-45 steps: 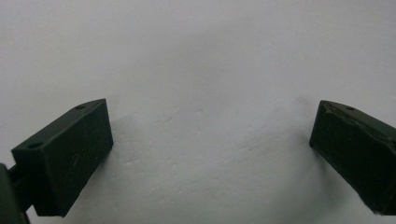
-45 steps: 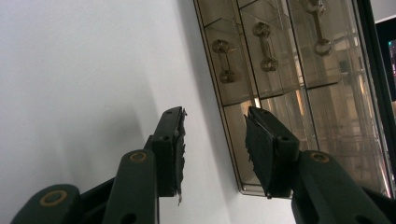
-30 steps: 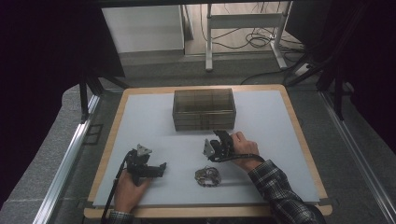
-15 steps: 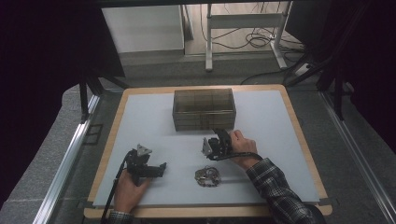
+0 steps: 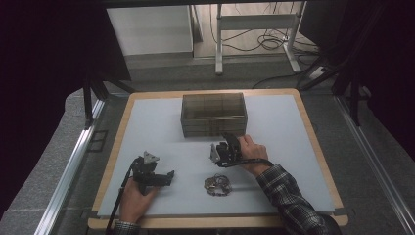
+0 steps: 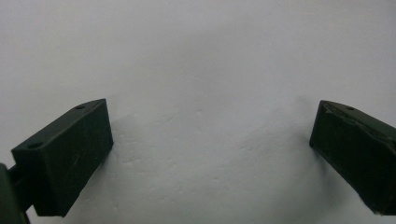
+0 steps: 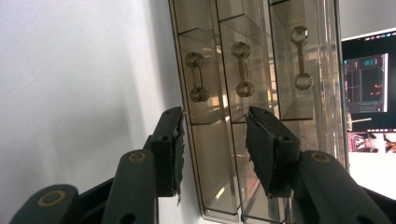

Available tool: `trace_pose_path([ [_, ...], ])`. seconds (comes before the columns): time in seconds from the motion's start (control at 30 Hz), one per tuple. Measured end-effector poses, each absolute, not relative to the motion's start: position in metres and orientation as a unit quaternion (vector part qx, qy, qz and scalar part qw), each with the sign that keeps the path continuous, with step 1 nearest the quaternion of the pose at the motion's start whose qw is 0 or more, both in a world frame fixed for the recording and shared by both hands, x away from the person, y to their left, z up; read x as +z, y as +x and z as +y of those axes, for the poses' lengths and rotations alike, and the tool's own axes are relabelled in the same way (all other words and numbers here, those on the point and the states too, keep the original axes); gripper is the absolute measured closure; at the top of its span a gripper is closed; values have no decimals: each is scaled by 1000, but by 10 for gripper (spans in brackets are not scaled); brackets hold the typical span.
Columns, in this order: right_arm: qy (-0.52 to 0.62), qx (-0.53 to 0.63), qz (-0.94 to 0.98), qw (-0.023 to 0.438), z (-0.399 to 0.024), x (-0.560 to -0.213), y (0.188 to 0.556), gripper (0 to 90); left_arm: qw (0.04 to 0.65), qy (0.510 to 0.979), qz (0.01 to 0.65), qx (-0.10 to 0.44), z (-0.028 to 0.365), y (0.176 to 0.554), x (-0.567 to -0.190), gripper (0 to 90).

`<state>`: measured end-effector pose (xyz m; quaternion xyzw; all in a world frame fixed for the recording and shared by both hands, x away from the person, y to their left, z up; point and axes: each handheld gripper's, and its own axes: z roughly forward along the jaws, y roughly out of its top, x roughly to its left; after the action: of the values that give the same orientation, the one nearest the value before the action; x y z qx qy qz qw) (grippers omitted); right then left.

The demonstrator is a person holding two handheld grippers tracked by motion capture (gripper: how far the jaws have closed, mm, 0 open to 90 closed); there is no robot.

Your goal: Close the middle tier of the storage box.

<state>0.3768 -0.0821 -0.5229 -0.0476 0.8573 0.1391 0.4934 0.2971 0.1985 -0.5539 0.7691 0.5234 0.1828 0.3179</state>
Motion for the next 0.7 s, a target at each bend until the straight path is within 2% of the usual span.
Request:
trace_pose_path([
  [0.7,-58,109,843,523,-69,-528,385,567,318,769,523,183,199,297,-554,0],
])
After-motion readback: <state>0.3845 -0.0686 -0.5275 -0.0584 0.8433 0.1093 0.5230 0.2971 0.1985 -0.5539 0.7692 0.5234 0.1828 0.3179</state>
